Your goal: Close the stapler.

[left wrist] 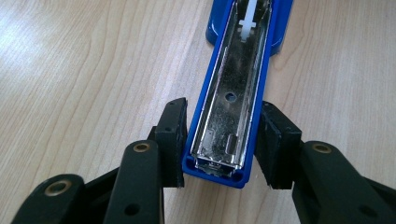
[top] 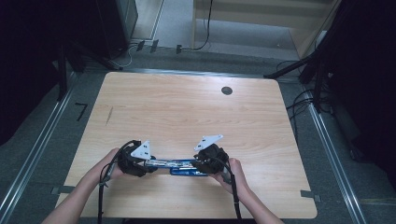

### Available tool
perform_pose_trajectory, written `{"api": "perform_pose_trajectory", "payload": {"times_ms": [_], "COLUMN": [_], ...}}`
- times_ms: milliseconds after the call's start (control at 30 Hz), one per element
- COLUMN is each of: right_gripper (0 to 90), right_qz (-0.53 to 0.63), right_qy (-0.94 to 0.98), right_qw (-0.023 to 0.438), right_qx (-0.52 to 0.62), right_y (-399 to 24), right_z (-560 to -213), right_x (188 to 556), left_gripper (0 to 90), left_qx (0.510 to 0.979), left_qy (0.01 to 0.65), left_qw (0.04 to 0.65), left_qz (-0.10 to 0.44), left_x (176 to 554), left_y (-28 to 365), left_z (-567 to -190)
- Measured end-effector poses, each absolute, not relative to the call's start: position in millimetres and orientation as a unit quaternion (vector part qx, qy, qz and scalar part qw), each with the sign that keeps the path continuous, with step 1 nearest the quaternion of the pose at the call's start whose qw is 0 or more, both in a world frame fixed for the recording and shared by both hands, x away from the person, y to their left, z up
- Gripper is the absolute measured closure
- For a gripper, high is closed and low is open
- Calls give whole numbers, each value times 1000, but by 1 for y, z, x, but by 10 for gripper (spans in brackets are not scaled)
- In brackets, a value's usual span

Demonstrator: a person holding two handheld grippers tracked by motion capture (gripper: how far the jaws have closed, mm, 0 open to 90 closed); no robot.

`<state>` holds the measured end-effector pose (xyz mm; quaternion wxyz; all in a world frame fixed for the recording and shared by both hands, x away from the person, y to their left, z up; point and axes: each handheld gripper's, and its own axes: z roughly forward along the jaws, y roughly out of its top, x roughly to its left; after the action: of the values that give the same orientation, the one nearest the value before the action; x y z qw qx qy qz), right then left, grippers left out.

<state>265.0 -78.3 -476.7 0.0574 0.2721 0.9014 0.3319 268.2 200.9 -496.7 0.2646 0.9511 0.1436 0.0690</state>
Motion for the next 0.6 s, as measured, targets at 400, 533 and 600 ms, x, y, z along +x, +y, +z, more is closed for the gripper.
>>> {"api": "perform_pose_trajectory", "payload": {"times_ms": [400,533,600], "right_gripper": [809,808,808], "right_qz": [334,336,334], "right_qy": [911,913,914], "right_qw": [63,62,62], "right_qx": [232,224,222], "right_y": [-39,-24,-20], "right_z": [-478,-481,-481], "right_x": [265,265,265], "left_gripper": [577,534,539], "left_qx": [949,950,950], "left_qy": [150,158,156], "left_qw": [270,265,265], "left_qz": [64,49,50], "left_x": [269,269,268], "left_y": [202,204,205], "left_z": [-496,-498,-498]}}
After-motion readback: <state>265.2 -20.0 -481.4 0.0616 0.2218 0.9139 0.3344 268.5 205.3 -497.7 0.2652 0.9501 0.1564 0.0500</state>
